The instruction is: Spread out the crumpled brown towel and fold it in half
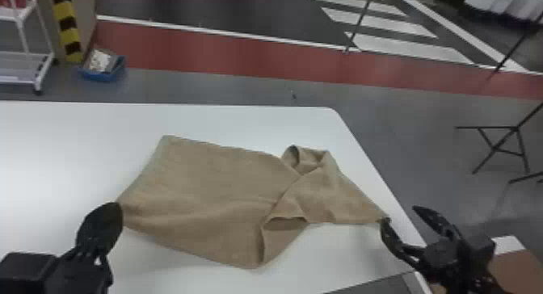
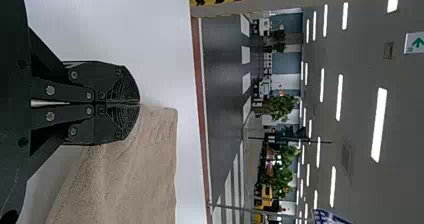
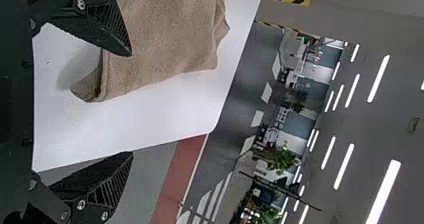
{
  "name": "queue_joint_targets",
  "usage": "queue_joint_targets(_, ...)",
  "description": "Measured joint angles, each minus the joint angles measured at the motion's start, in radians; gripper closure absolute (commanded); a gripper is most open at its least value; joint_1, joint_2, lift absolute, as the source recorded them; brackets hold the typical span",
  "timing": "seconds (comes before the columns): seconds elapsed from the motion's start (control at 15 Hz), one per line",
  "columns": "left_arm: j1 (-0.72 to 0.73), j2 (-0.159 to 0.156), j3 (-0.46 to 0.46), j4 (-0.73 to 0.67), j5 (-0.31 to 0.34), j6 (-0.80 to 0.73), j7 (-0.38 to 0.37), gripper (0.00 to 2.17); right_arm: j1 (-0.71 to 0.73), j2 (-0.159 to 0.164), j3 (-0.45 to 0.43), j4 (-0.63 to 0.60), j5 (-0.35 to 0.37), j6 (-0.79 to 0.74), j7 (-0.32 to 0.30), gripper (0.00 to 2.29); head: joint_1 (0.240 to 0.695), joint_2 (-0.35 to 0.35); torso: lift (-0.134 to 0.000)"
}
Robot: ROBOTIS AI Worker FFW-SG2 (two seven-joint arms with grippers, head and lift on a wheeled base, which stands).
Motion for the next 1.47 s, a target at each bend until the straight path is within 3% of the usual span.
queue_joint_targets(0.6,0.001,0.0,0.001,0.007,-0.001,0.0,0.0,1.45,-0.04,-0.018,0.019,0.1,0.015,0.033,0.0,0.22,0.695,-0.35,-0.125)
queue_joint_targets(0.87,0.001,0.002,0.002,0.006,-0.001,0.0,0.0,1.45,-0.076,-0.027,0.034,0.141,0.024,0.037,0.0,0.36,0.695,-0.35,-0.125)
queue_joint_targets(1.0,0.005,0.003,0.004,0.007,0.0,-0.001,0.0,1.45,-0.095,-0.033,0.04,0.158,0.035,0.043,0.0,0.81,0.695,-0.35,-0.125)
queue_joint_targets(1.13,0.009,0.003,0.008,0.005,-0.001,-0.005,0.0,1.45,-0.103,-0.038,0.046,0.164,0.038,0.067,0.002,1.87,0.695,-0.35,-0.125)
queue_joint_targets(1.2,0.01,0.003,0.01,0.004,0.0,-0.005,0.001,1.45,-0.101,-0.041,0.049,0.159,0.036,0.08,0.004,2.08,0.695,-0.35,-0.125)
queue_joint_targets(1.47,0.02,0.005,0.021,-0.027,-0.001,-0.023,0.041,1.45,-0.051,-0.039,0.031,0.068,-0.016,0.078,0.055,2.13,0.695,-0.35,-0.125)
